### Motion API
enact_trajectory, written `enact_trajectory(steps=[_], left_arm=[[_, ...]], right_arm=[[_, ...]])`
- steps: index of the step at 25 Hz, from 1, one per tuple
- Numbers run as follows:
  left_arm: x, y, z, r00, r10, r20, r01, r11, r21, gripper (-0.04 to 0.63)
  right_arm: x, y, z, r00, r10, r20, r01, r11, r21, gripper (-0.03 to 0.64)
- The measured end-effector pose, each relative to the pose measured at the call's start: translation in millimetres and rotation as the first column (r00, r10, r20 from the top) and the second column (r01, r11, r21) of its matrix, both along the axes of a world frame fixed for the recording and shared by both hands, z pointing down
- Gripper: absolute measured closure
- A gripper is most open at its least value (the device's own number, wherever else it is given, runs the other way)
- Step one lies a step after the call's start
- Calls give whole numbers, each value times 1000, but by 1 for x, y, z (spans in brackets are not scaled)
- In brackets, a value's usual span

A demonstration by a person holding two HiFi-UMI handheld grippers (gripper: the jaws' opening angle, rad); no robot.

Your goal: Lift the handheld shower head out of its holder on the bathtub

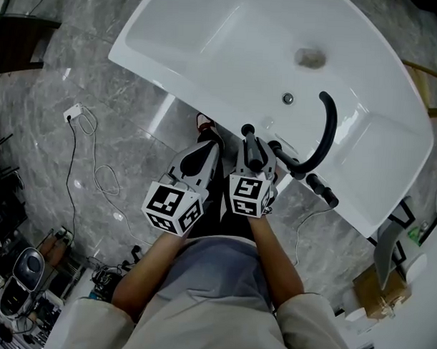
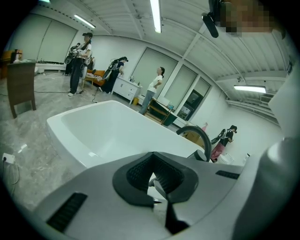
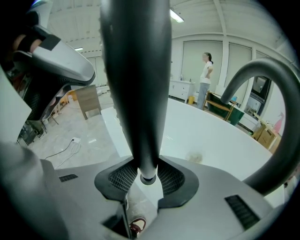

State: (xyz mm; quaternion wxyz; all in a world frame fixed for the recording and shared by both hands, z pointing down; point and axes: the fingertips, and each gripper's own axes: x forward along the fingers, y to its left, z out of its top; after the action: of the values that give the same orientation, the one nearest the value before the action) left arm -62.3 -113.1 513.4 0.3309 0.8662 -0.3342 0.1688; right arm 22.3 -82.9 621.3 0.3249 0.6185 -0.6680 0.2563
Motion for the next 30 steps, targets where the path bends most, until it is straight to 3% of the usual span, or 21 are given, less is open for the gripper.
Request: enact_trajectory(steps=[30], left_arm=[[4,10,-20,998,-39,-40,40,999,22,591]], right_arm=[[2,3,-84,997,-34,65,25,990,139,477]])
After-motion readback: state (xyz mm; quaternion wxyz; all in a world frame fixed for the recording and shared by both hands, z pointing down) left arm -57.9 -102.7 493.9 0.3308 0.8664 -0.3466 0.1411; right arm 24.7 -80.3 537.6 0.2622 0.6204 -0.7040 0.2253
